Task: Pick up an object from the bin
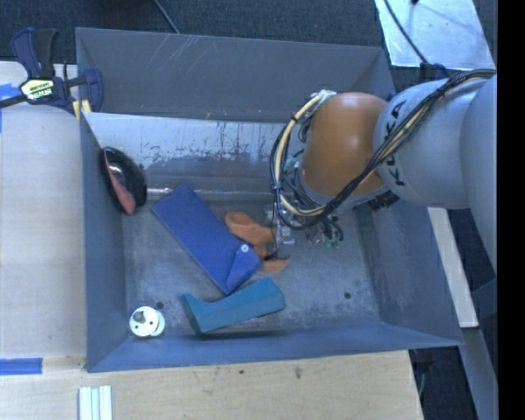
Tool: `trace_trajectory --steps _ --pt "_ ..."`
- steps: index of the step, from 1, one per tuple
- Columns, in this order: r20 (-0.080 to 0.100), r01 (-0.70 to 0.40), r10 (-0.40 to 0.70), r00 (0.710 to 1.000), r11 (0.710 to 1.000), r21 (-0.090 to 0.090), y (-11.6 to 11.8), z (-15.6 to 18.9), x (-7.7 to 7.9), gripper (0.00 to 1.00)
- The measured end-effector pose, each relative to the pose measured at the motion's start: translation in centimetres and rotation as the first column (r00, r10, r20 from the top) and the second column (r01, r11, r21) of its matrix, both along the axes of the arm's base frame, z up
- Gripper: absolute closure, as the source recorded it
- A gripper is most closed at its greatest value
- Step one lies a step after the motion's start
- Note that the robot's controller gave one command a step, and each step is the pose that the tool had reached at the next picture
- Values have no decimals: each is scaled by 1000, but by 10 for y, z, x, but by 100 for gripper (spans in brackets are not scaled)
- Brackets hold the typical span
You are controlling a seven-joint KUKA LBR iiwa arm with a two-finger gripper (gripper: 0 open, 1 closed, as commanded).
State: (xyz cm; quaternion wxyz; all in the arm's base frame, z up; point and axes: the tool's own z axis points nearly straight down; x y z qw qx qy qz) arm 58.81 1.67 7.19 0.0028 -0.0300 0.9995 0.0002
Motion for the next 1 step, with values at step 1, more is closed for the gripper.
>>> trace_trajectory --steps 1 --pt "0 0 0 1000 1000 0 0 0 0 100"
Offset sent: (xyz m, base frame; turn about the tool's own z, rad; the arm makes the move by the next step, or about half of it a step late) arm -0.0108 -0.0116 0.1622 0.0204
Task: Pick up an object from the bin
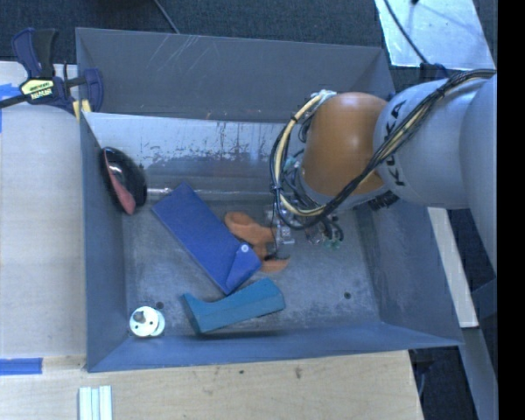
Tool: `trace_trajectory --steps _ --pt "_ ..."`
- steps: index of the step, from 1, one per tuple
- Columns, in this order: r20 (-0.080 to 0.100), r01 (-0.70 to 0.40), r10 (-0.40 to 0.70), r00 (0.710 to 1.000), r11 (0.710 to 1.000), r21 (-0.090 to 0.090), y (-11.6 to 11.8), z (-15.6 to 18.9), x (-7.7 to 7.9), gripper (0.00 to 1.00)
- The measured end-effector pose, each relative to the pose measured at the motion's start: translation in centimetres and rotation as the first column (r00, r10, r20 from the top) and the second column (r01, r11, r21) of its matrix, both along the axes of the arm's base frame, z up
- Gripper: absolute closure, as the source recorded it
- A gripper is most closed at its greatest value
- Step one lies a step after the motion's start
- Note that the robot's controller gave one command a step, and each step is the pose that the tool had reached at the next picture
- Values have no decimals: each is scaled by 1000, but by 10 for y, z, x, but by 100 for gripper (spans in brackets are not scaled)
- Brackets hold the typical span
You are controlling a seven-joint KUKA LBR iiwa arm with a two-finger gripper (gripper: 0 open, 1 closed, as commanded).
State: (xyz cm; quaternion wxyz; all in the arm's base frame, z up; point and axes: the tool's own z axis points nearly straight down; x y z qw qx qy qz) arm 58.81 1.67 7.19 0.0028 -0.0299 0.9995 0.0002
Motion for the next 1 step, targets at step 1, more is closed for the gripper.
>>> trace_trajectory --steps 1 --pt "3 22 -22 1000 1000 -1 -12 165 -9 100"
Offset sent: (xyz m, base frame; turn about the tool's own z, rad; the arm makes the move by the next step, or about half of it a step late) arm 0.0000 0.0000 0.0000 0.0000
